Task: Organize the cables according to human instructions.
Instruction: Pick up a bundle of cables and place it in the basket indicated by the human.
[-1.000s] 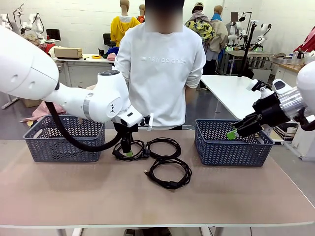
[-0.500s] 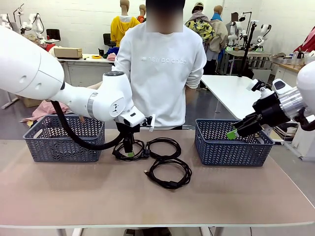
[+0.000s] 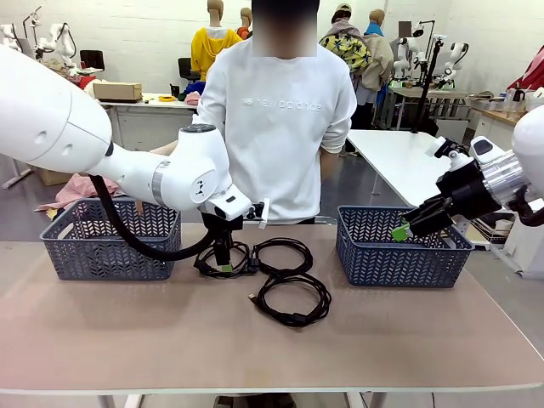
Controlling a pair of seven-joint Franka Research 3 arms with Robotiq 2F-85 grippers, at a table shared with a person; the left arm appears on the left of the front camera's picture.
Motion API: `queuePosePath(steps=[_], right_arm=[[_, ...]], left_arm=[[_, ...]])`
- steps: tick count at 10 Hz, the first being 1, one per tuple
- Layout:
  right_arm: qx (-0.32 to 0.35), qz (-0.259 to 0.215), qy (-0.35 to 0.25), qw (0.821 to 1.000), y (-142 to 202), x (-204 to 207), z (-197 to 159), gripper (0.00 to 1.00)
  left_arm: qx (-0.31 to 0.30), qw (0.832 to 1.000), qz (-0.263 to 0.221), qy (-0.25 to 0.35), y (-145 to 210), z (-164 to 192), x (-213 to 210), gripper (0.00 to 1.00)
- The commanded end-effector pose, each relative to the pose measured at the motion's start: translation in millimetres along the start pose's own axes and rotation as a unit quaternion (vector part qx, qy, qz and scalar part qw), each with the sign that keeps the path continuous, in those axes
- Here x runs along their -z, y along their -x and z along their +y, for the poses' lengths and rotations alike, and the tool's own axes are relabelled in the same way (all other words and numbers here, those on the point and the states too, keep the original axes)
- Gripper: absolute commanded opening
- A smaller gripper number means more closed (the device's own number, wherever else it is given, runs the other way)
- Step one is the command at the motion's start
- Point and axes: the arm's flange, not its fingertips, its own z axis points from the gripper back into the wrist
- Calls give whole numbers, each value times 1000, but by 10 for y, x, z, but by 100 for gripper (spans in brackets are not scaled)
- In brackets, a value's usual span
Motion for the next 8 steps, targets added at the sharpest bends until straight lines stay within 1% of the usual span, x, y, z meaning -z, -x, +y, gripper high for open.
queuePosePath(steps=[1,4,8], right_arm=[[-8,-14,-8,1000,3,19,-34,100],[-8,-14,-8,1000,3,19,-34,100],[-8,-14,-8,1000,3,19,-34,100]], left_arm=[[-20,1000,16,16,41,39,2,100],[-41,998,31,37,54,72,118,100],[-46,997,41,55,51,174,379,100]])
